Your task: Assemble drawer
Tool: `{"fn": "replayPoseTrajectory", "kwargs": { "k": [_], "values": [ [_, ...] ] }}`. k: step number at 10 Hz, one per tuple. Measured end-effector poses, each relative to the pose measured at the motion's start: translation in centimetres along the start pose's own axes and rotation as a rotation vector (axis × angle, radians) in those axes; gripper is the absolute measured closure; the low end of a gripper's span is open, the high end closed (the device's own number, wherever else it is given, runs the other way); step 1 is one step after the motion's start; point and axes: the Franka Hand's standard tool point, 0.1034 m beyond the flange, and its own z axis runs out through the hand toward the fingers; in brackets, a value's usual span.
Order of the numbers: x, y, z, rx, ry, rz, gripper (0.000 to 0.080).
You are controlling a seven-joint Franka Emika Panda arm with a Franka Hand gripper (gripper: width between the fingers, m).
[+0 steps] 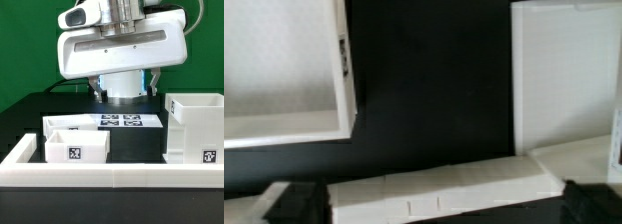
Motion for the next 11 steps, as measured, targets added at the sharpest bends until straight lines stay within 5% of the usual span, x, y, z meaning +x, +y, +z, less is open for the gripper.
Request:
{"fn": "replayPoseTrajectory", "kwargs": {
  "k": [5, 11],
  "values": [
    [-1.7, 3.5, 3.5, -0.075, -0.001, 0.001, 0.0151],
    [-2.3, 4.8, 5.0, -0.068, -0.011, -0.006, 0.0151]
  ]
}}
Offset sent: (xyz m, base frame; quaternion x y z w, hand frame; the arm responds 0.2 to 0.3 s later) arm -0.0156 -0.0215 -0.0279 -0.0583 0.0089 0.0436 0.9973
